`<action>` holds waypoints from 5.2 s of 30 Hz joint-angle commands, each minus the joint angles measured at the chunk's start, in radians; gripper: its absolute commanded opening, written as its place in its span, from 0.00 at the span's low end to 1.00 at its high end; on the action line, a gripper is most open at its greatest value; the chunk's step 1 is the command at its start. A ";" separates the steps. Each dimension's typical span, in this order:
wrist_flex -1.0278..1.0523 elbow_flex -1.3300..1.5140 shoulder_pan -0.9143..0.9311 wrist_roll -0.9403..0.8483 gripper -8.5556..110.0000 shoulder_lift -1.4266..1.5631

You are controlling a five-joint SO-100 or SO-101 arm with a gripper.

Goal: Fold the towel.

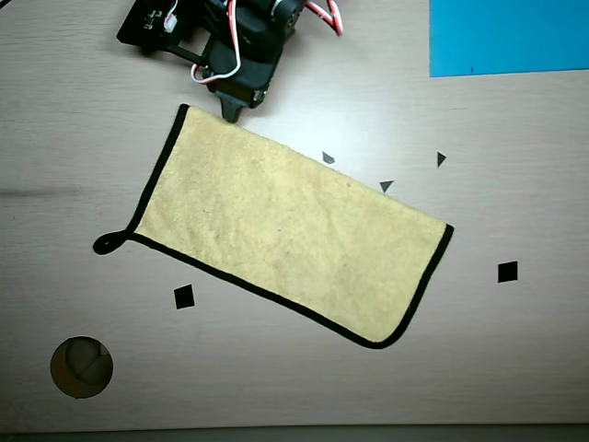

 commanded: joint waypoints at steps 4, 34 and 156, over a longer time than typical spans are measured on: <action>-0.201 -0.054 0.014 0.018 0.22 -0.060; -0.462 -0.095 -0.052 0.014 0.18 -0.267; -0.215 -0.383 -0.793 -1.123 0.21 -0.270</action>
